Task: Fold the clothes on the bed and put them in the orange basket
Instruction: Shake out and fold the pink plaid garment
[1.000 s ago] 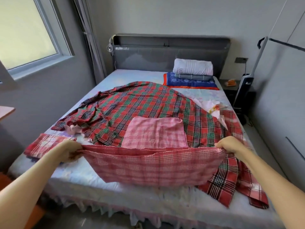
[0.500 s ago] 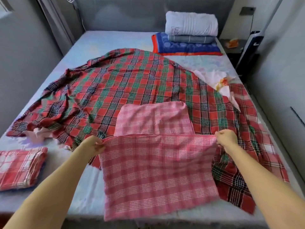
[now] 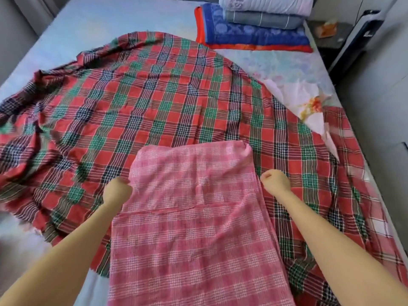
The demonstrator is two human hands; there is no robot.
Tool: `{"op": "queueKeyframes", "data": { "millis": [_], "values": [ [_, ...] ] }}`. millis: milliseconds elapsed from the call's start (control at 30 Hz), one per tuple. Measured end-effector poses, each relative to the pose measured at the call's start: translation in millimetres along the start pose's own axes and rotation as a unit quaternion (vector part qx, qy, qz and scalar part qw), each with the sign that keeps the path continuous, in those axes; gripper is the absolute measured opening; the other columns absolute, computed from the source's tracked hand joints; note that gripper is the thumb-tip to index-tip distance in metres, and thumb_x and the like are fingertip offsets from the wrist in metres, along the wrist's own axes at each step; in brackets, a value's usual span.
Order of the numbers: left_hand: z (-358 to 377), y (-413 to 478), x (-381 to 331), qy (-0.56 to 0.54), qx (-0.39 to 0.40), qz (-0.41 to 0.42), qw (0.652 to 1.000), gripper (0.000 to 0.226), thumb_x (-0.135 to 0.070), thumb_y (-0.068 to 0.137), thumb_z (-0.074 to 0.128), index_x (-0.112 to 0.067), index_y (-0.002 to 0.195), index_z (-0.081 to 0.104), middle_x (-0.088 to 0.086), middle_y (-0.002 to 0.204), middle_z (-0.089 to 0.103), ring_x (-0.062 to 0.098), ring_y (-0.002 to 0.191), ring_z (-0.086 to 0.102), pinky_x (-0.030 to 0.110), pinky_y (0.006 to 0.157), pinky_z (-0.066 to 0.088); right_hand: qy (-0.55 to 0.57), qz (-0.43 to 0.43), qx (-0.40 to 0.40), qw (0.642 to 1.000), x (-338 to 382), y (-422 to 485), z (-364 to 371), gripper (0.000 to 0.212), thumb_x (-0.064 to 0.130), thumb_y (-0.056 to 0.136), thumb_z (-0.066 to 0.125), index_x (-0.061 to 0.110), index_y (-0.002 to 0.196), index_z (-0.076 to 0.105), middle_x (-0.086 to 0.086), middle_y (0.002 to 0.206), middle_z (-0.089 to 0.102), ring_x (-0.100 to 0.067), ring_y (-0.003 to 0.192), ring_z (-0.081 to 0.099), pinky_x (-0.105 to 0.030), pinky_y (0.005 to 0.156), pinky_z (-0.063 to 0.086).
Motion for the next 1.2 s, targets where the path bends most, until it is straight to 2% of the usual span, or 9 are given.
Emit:
{"op": "queueKeyframes", "data": {
  "millis": [267, 467, 567, 733, 800, 900, 1033, 1100, 1200],
  "values": [
    [55, 106, -76, 0.098, -0.045, 0.103, 0.989, 0.045, 0.008, 0.081, 0.043, -0.009, 0.117, 0.064, 0.018, 0.118, 0.062, 0.037, 0.099, 0.059, 0.039, 0.081, 0.049, -0.005, 0.023, -0.005, 1.0, 25, 136, 42, 0.029, 0.032, 0.097, 0.045, 0.007, 0.1, 0.061, -0.011, 0.103, 0.065, -0.03, 0.094, 0.06, -0.031, 0.069, 0.041],
    [87, 186, -88, 0.258, -0.02, 0.201, 0.945, 0.067, -0.001, 0.085, 0.051, -0.019, 0.146, 0.03, 0.006, 0.147, 0.039, 0.029, 0.136, 0.03, 0.043, 0.111, 0.028, 0.003, 0.002, -0.021, 1.0, 46, 219, 76, 0.057, 0.041, 0.097, 0.043, 0.007, 0.142, 0.034, -0.014, 0.14, 0.046, -0.034, 0.124, 0.048, -0.041, 0.096, 0.041],
    [89, 205, -86, 0.292, -0.001, 0.217, 0.931, 0.053, -0.021, 0.089, 0.056, -0.022, 0.14, 0.041, 0.006, 0.136, 0.053, 0.029, 0.128, 0.043, 0.042, 0.104, 0.03, 0.004, 0.006, 0.0, 1.0, 51, 230, 82, 0.047, 0.037, 0.092, 0.055, 0.001, 0.123, 0.057, -0.018, 0.123, 0.061, -0.036, 0.109, 0.058, -0.043, 0.09, 0.049],
    [55, 180, -92, 0.2, -0.056, 0.367, 0.907, 0.02, -0.025, 0.081, 0.064, -0.008, 0.086, 0.074, 0.011, 0.087, 0.072, 0.035, 0.081, 0.066, 0.045, 0.072, 0.049, 0.153, -0.051, -0.006, 0.987, 56, 197, 56, 0.012, 0.008, 0.085, 0.065, -0.001, 0.078, 0.069, -0.01, 0.079, 0.069, -0.022, 0.077, 0.064, -0.037, 0.076, 0.053],
    [37, 156, -87, 0.172, -0.039, 0.397, 0.901, 0.01, -0.017, 0.076, 0.069, -0.01, 0.078, 0.076, 0.007, 0.078, 0.072, 0.03, 0.068, 0.064, 0.04, 0.066, 0.048, 0.176, -0.112, 0.074, 0.975, 59, 164, 38, 0.004, 0.008, 0.083, 0.068, 0.01, 0.079, 0.069, 0.002, 0.074, 0.066, -0.01, 0.07, 0.061, -0.024, 0.071, 0.049],
    [30, 130, -58, 0.187, 0.12, 0.343, 0.913, 0.012, -0.014, 0.071, 0.08, -0.025, 0.074, 0.077, -0.015, 0.071, 0.063, 0.017, 0.065, 0.059, 0.029, 0.066, 0.046, 0.035, -0.185, 0.338, 0.922, 47, 115, 40, 0.007, 0.015, 0.076, 0.075, 0.02, 0.072, 0.072, 0.009, 0.069, 0.069, -0.001, 0.065, 0.06, -0.014, 0.067, 0.046],
    [46, 117, -10, 0.394, 0.268, 0.251, 0.843, 0.025, -0.039, 0.083, 0.062, -0.059, 0.072, 0.051, -0.028, 0.082, 0.057, -0.003, 0.076, 0.055, 0.016, 0.077, 0.045, -0.177, -0.186, 0.513, 0.819, 11, 83, 59, 0.02, 0.025, 0.078, 0.073, 0.04, 0.066, 0.067, 0.015, 0.072, 0.069, 0.0, 0.066, 0.059, -0.026, 0.072, 0.048],
    [53, 121, -4, 0.372, 0.273, 0.208, 0.862, 0.021, -0.04, 0.09, 0.054, -0.052, 0.074, 0.052, -0.019, 0.087, 0.062, 0.003, 0.079, 0.058, 0.022, 0.078, 0.048, -0.165, -0.173, 0.476, 0.846, 11, 96, 64, 0.013, 0.029, 0.083, 0.069, 0.04, 0.078, 0.068, 0.017, 0.078, 0.071, 0.002, 0.072, 0.063, -0.023, 0.075, 0.05],
    [53, 137, -22, 0.282, 0.134, 0.161, 0.936, 0.022, -0.039, 0.09, 0.056, -0.019, 0.082, 0.061, -0.001, 0.077, 0.06, 0.02, 0.071, 0.058, 0.03, 0.063, 0.046, -0.075, -0.117, 0.202, 0.969, 26, 150, 60, 0.018, 0.031, 0.09, 0.059, 0.021, 0.102, 0.069, 0.005, 0.101, 0.07, -0.015, 0.095, 0.065, -0.032, 0.083, 0.05]
  ]
}}
Point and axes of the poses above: each hand's wrist, its own y-axis towards the middle knuckle, its own z-axis out of the palm, x = y × z, the point moved 6 cm from there along y, towards the middle knuckle
